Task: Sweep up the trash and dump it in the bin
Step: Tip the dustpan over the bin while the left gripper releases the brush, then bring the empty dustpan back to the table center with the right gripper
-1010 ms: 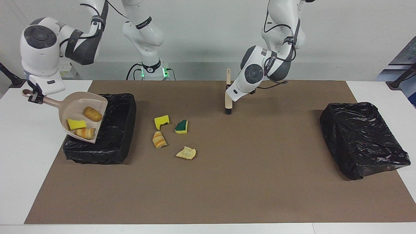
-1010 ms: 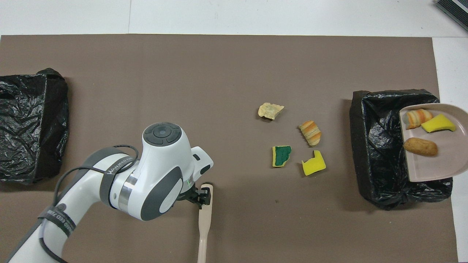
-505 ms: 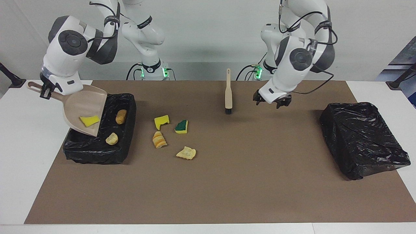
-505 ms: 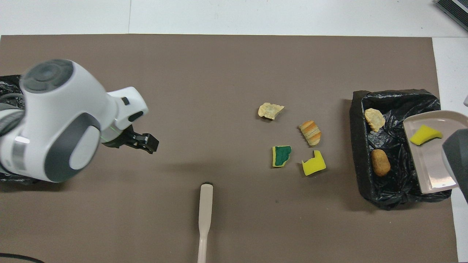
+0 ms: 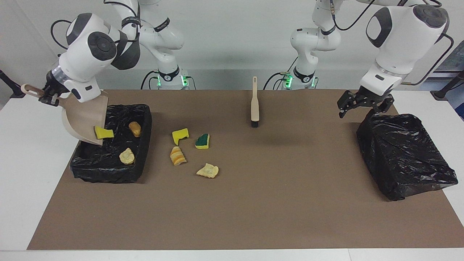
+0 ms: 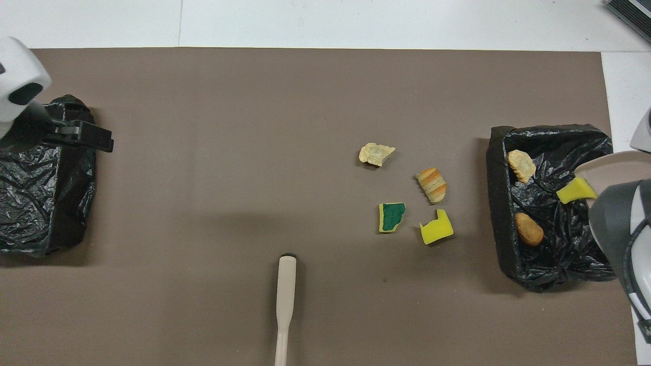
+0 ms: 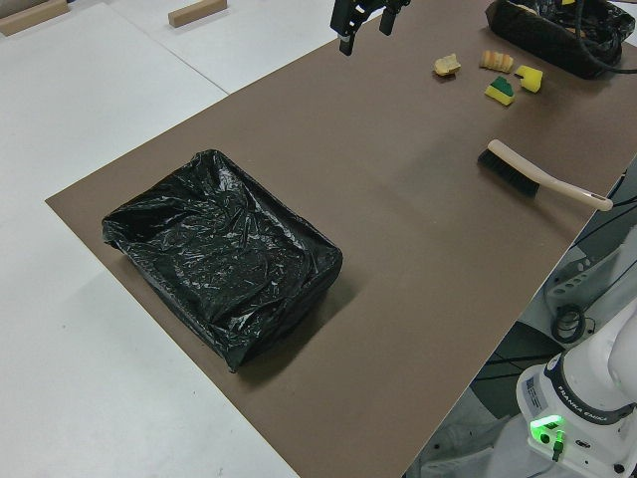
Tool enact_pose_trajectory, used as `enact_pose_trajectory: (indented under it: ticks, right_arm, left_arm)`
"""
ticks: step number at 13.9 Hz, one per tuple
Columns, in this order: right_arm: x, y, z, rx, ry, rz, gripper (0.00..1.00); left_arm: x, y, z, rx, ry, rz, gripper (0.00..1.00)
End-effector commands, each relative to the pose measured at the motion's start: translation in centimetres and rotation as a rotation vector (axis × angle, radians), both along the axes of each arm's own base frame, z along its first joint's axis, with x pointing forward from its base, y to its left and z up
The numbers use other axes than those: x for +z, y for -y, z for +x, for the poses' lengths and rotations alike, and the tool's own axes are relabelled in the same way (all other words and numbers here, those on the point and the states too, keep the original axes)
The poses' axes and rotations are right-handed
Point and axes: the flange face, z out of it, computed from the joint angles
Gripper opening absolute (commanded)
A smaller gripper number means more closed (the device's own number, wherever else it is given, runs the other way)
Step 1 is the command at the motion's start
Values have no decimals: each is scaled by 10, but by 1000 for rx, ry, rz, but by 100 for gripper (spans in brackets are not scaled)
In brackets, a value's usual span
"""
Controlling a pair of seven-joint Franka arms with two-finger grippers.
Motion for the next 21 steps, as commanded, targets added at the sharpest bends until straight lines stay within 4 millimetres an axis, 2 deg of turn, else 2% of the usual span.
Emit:
enact_pose_trajectory:
  ticks: [1, 2, 3, 5, 9, 13, 18, 21]
  right_arm:
    - [31, 2, -8, 7, -3, -35, 0]
    - [45, 2, -7, 4, 24, -26, 0]
    - [49, 0, -6, -1, 45, 0, 0]
    - [35, -4, -4, -49, 82, 120, 0]
    - [16, -2, -13, -234, 197, 377, 0]
    - [2, -30, -17, -411, 294, 492, 0]
    - [-21, -89, -12, -679, 454, 562, 0]
    - [-42, -143, -4, -853, 554, 573, 0]
  left_arm:
    - [35, -20, -14, -23, -29, 18, 100]
    - [53, -21, -27, -33, -5, 11, 100]
    - [61, -24, -41, -32, -9, 8, 100]
    - [52, -25, -58, -38, -98, 14, 100]
    - [51, -28, -63, -74, -127, 16, 100]
    - [49, -29, -62, -73, -127, 22, 100]
    - [51, -29, -60, -69, -117, 21, 100]
    - [53, -29, -62, -65, -121, 21, 100]
